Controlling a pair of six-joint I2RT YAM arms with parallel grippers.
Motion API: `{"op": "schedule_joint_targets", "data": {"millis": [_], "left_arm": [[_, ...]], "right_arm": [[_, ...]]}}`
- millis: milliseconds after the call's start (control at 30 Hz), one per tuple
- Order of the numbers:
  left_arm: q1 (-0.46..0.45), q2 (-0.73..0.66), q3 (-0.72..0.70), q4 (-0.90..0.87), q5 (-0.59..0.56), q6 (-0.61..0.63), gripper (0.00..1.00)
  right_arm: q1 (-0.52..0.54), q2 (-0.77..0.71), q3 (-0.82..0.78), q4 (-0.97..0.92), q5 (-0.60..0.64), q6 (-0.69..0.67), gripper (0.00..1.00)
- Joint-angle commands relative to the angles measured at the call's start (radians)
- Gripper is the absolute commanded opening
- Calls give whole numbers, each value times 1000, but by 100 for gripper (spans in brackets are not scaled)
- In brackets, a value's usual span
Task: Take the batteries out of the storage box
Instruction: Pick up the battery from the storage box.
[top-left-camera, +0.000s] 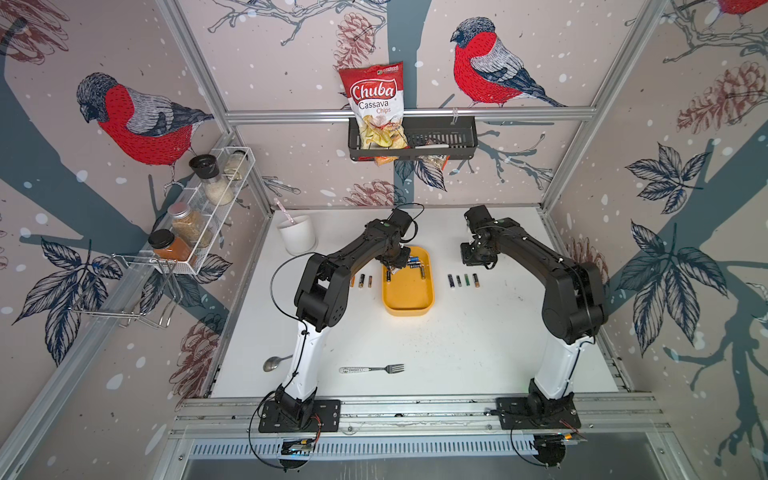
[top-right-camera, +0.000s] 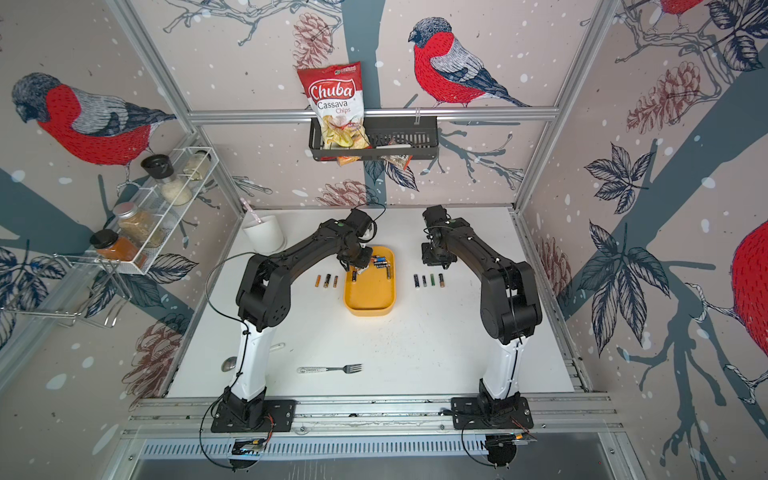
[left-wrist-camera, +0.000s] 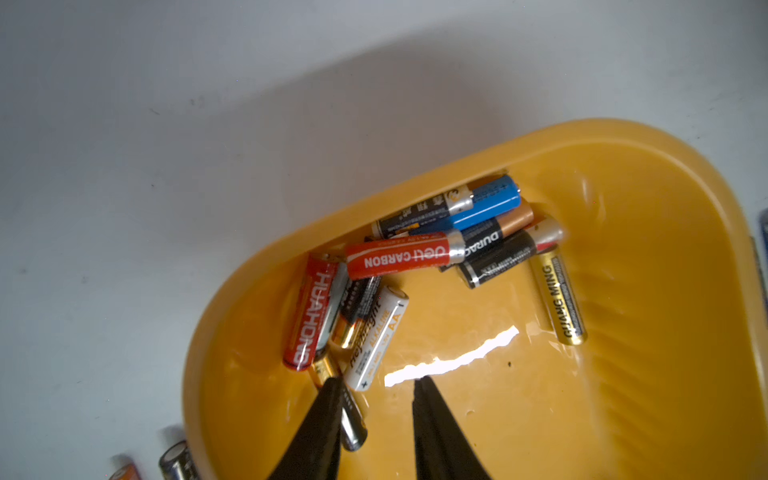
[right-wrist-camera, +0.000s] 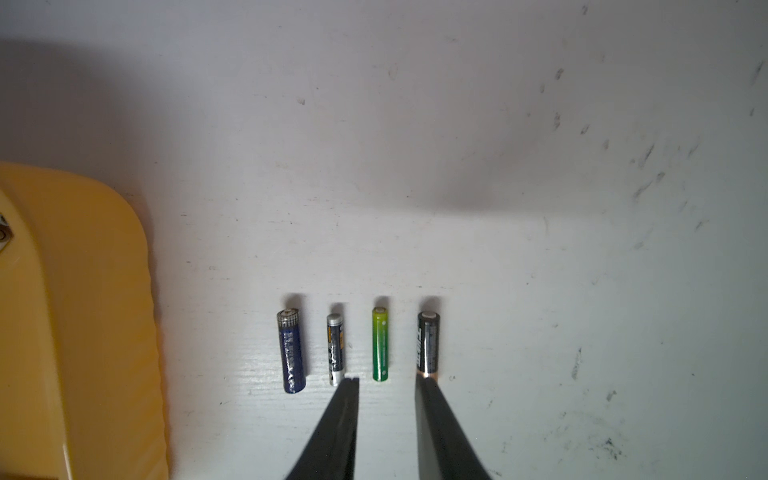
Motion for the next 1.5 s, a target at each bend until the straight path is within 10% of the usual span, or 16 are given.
{"op": "schedule_joint_targets", "data": {"millis": [0,1467], "left_arm": [[-4,20,15,-2,21,18,34],[-18,40,-31,39,70,-24,18]], "right_arm": [[3,3,4,-27,-1,6,30],[34,21,32,-30,-10,6,30]]}}
